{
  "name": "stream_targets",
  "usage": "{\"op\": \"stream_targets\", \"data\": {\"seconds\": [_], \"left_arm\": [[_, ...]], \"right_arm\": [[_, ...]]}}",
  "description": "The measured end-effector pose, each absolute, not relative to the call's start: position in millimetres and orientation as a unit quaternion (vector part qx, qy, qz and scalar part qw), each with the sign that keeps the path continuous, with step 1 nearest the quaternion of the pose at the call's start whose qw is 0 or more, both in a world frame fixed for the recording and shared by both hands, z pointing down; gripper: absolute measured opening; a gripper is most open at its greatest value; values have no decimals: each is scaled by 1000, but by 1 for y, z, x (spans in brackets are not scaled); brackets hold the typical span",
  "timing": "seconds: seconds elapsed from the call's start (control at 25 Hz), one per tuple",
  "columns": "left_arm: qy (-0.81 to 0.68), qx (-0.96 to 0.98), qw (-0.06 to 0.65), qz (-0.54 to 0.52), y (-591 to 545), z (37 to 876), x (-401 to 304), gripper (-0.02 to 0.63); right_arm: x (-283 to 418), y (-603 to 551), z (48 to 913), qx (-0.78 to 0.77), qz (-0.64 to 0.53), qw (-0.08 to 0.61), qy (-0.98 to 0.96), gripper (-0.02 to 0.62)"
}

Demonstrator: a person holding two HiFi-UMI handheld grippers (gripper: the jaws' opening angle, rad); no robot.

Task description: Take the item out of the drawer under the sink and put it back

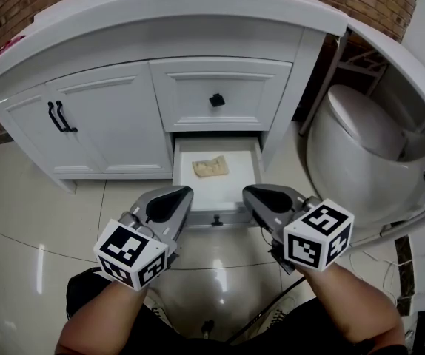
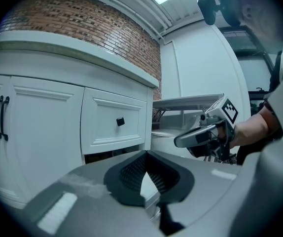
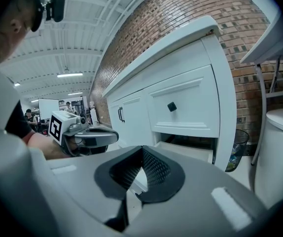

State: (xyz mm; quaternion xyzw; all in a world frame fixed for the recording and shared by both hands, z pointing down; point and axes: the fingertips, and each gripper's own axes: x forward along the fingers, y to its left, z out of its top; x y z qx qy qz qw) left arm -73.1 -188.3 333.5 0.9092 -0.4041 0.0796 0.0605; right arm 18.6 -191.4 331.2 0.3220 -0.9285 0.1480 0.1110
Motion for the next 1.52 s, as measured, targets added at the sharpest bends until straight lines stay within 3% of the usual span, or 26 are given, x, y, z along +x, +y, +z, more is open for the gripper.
{"op": "stream_targets", "data": {"seconds": [0.16,0.4,0.68,1.04,1.44,1.52], "left_arm": [[-396,911,29,111,-193,334,-66,6],[-371,903,-90,198,-222,318,-52,6],[-275,849,-210,400,-278,375,-38,64],[-115,810,-176,548,-321,481,-35,85],[-71,788,-126,598,-347,536,-29,89],[-69,788,-121,600,-347,541,-28,65]], "right_arm": [[20,-189,328,320,148,106,-930,8],[32,-197,326,329,155,94,-927,8],[35,-204,323,328,160,87,-927,8],[39,-208,322,322,169,84,-928,8],[53,-216,325,331,180,83,-923,8],[54,-216,326,332,182,82,-922,8]]}}
